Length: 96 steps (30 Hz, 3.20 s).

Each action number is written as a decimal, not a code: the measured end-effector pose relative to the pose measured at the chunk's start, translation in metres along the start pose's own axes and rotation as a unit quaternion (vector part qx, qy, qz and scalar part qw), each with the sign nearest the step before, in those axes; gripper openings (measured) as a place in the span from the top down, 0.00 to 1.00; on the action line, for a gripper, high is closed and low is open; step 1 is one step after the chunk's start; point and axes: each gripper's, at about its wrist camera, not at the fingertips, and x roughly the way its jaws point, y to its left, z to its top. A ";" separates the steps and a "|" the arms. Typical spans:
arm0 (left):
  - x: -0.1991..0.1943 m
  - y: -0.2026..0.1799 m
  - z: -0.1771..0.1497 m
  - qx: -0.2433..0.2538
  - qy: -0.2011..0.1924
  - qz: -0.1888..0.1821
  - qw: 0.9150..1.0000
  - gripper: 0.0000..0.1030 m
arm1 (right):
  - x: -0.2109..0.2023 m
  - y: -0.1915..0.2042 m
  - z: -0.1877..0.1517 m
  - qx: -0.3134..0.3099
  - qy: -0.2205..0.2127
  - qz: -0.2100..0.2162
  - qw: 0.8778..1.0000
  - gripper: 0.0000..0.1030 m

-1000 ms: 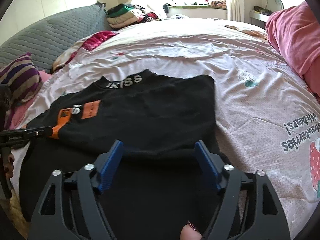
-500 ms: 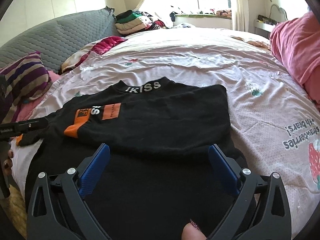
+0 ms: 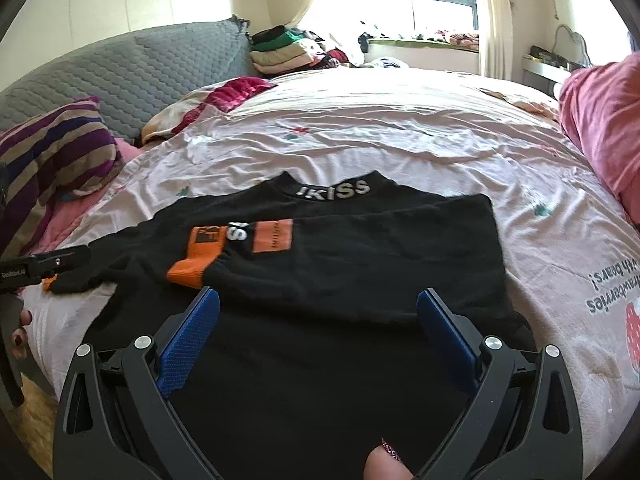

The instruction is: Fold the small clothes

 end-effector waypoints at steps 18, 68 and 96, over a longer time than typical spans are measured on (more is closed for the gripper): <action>-0.028 0.071 -0.003 -0.088 -0.035 0.052 0.994 0.09 | 0.009 0.083 0.028 -0.063 -0.007 0.040 0.997 0.05; 0.000 0.219 -0.021 -0.365 -0.113 0.068 0.921 0.91 | 0.069 0.182 0.019 -0.094 0.041 0.108 0.989 0.05; -0.036 0.064 0.049 -0.240 -0.168 -0.139 0.946 0.92 | 0.026 0.060 0.018 0.057 -0.009 0.011 0.998 0.05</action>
